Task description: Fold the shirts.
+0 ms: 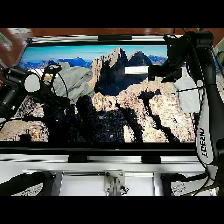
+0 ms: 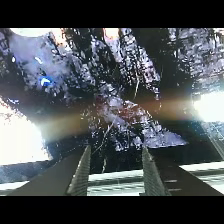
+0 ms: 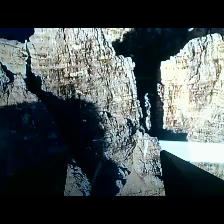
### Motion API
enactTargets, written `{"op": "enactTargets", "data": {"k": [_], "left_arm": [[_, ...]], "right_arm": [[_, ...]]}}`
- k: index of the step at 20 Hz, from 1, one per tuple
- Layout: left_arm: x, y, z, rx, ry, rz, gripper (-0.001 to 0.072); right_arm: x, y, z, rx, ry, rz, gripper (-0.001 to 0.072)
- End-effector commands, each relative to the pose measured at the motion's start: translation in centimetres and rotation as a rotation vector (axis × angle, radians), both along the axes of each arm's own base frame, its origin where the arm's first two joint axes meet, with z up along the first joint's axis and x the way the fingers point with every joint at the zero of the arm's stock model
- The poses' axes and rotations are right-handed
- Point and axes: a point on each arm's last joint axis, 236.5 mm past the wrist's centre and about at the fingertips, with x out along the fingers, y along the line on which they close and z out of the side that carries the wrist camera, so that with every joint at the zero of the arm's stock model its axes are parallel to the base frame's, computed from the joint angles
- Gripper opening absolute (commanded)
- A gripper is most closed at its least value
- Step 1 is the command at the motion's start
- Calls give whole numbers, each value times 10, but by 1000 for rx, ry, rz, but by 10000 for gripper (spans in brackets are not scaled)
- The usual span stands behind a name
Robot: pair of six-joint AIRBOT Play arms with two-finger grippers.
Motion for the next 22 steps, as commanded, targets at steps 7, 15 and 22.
{"op": "enactTargets", "data": {"k": [7, 15, 22], "left_arm": [[0, 0, 0, 0, -1, 0, 416], [0, 0, 0, 0, -1, 0, 416], [12, -5, 0, -17, -45, -4, 416]], "right_arm": [[0, 0, 0, 0, -1, 0, 676], [0, 0, 0, 0, 0, 0, 676], [18, 2, 7, 10, -82, 7, 676]]}}
